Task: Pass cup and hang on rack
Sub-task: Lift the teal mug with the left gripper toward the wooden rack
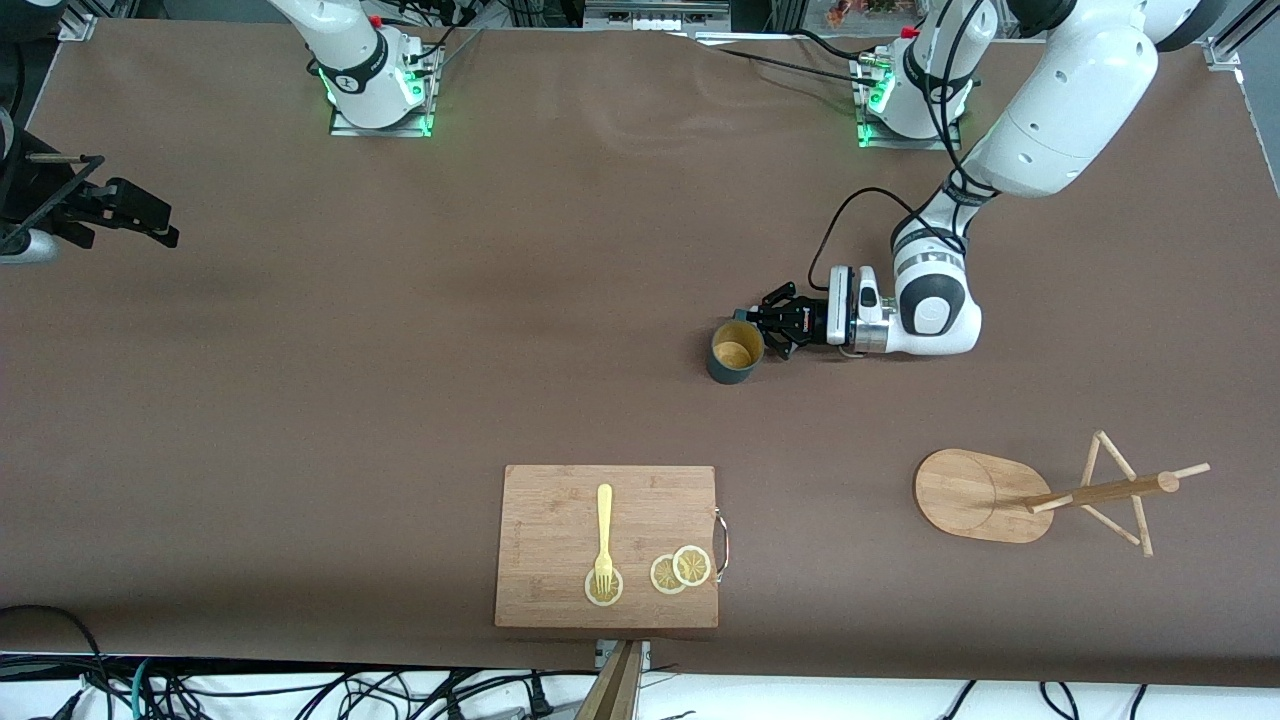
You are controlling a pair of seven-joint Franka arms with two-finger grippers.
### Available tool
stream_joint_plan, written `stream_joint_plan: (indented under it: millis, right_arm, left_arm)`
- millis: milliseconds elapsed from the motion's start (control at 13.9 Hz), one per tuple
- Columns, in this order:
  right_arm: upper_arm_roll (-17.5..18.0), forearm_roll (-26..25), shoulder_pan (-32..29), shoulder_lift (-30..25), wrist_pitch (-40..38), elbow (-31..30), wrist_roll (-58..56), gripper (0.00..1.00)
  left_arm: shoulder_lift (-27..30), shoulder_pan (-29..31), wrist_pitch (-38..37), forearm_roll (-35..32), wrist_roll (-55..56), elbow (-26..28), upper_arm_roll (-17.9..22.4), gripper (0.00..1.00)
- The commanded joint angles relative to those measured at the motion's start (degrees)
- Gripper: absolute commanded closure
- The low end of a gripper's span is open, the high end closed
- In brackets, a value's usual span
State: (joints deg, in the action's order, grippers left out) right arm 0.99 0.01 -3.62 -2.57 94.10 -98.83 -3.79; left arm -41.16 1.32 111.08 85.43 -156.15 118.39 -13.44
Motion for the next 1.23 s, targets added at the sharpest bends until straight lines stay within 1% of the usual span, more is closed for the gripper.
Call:
stream_joint_plan:
  millis: [0, 144, 288, 433, 505, 649, 793, 865, 1009, 1154]
  right_arm:
    - [0.41, 0.61, -0.42, -0.15, -1.11, 0.92, 0.10, 0.00]
    - [0.41, 0.61, -0.42, -0.15, -1.11, 0.92, 0.10, 0.00]
    - [0.41, 0.61, -0.42, -0.15, -1.11, 0.92, 0.01, 0.00]
    - [0.50, 0.61, -0.42, -0.15, -1.29, 0.92, 0.10, 0.00]
    - [0.50, 0.61, -0.42, -0.15, -1.29, 0.92, 0.10, 0.00]
    - [0.50, 0.96, -0.42, -0.15, -1.38, 0.92, 0.10, 0.00]
    - [0.50, 1.05, -0.42, -0.15, -1.38, 0.92, 0.10, 0.00]
    - [0.50, 1.05, -0.42, -0.15, -1.38, 0.92, 0.10, 0.00]
    - [0.50, 1.05, -0.42, -0.15, -1.38, 0.92, 0.10, 0.00]
    - [0.50, 1.05, -0.42, -0.15, -1.46, 0.92, 0.10, 0.00]
  left_arm:
    - [4.15, 4.03, -1.30, -3.24, -0.40, 2.28, -0.10, 1.00]
    - [6.52, 6.49, -5.07, -3.69, 4.42, 5.26, -0.10, 1.00]
    - [10.64, 9.30, -6.14, -3.78, 8.39, 8.16, -0.10, 1.00]
    - [14.43, 12.55, -10.16, -3.87, 16.01, 11.23, -0.10, 1.00]
    - [16.10, 14.05, -11.40, -3.96, 18.92, 11.95, -0.10, 1.00]
    - [18.74, 17.47, -15.00, -4.13, 23.76, 12.48, -0.01, 1.00]
    - [21.11, 24.05, -19.83, -5.44, 33.31, 13.45, -0.01, 1.00]
    - [22.43, 27.13, -21.59, -7.54, 38.67, 13.19, -0.01, 1.00]
    - [24.98, 31.97, -25.11, -8.09, 47.31, 13.27, 0.08, 1.00]
    - [25.43, 35.40, -28.45, -8.61, 52.50, 13.27, 0.25, 1.00]
